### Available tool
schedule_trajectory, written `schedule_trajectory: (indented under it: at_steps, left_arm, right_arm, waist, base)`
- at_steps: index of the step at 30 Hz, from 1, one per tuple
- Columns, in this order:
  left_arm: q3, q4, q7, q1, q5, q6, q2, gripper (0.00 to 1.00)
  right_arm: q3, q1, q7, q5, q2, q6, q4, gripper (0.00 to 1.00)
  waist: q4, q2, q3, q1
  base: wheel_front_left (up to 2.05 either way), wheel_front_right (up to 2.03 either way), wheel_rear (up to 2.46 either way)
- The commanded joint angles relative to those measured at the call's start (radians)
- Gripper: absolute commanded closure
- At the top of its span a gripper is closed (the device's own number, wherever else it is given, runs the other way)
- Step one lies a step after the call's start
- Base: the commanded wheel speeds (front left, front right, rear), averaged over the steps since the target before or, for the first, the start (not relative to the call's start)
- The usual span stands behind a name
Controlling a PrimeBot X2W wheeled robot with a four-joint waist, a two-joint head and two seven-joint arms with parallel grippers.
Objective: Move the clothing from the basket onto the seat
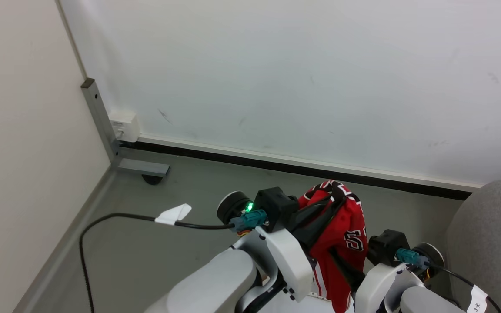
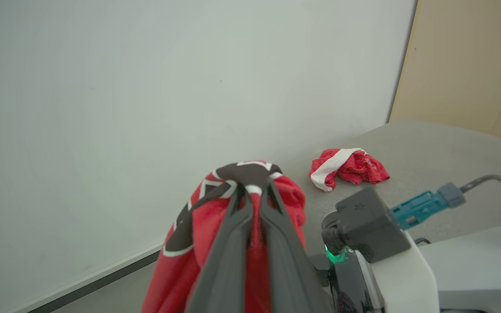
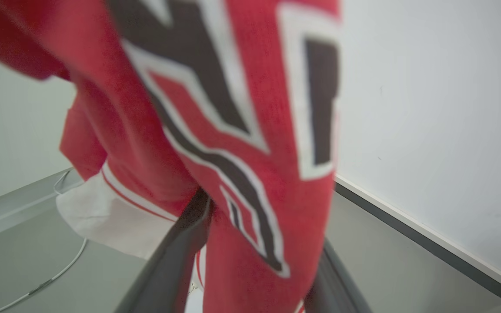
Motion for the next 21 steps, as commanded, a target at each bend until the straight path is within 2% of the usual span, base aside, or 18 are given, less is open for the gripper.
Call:
schedule_trajectory:
  at_steps: [1, 9, 18, 20, 21]
  left_arm:
    - [0.003, 0.0, 0.003, 0.003, -0.01, 0.005, 0.003, 1.0]
    - [0.012, 0.012, 0.0, 0.022, -0.026, 0.016, 0.026, 1.0]
    - [0.005, 0.028, -0.015, 0.053, -0.033, 0.015, 0.041, 1.0]
    - [0.0, 0.026, -0.021, 0.058, -0.032, 0.015, 0.038, 0.45]
    - [-0.002, 0.025, -0.022, 0.062, -0.031, 0.016, 0.036, 0.05]
  right_arm:
    - [-0.001, -0.012, -0.003, 0.013, -0.004, -0.002, 0.004, 1.0]
    - [-0.105, 0.032, -0.003, 0.029, -0.015, -0.002, -0.041, 1.0]
    - [-0.34, 0.108, -0.003, 0.063, -0.003, -0.002, -0.192, 1.0]
    - [-0.387, 0.117, -0.003, 0.056, -0.001, -0.002, -0.22, 1.0]
    - [-0.413, 0.122, -0.003, 0.05, -0.001, -0.002, -0.233, 1.0]
  waist:
    - [0.006, 0.0, -0.002, -0.0001]
    - [-0.002, 0.0, 0.001, -0.0001]
    - [-0.077, 0.0, 0.021, -0.0001]
    - [-0.101, 0.0, 0.025, -0.0001]
    - [-0.114, 0.0, 0.027, -0.0001]
  base:
    - [0.0, 0.0, 0.0]
    - [0.0, 0.0, 0.0]
    - [0.0, 0.0, 0.0]
    - [0.0, 0.0, 0.0]
    - [0.0, 0.0, 0.0]
